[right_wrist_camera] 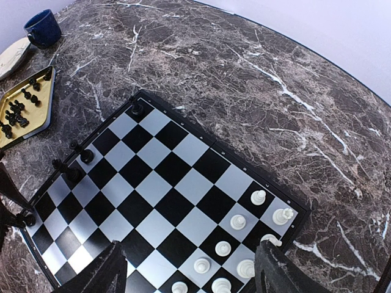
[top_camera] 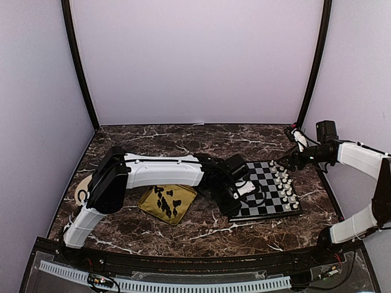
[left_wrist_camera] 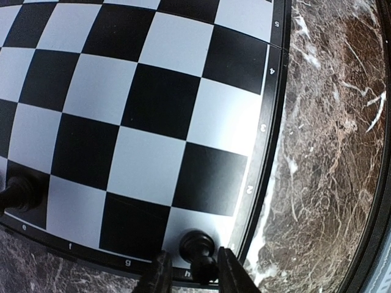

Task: Set up the chess pieces on the board
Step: Place the rook at a8.

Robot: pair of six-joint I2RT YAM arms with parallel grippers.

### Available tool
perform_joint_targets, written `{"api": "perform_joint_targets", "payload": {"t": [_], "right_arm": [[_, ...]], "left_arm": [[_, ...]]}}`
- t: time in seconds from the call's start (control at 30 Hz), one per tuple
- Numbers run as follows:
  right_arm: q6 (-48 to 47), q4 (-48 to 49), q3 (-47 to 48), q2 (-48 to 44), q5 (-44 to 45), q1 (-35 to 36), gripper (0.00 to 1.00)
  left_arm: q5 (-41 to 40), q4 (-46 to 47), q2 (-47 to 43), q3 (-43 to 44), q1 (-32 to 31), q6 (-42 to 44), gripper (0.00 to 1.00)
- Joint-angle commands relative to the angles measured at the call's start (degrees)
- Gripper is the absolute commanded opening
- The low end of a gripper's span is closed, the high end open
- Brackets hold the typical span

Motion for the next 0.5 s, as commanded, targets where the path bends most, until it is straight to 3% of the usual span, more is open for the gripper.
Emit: {"api": "perform_joint_targets", "payload": {"t": [0.0,0.13,0.27,0.47], "right_arm": [[-0.3,0.3,1.1,-0.1,0.0,0.4,0.72],[-0.3,0.2,1.2,0.0,0.0,0.4,0.72],[-0.4,0.2,1.1,0.0,-0.1,0.4,0.72],[-0.5,0.0,1.4,0.4,-0.2,0.4,0.72]], "left_arm": [[-1.1,-4.3,-1.3,1.6,-0.5,1.2,0.3],[-2.0,-7.2,-6.4,-1.5,-0.5,2.4,0.34],[-2.9,-8.2,-14.5,-10.1,-0.6,3.8,0.37],[-12.6,-6.9,-25.9,-22.1,0.4,1.5,0.39]]}}
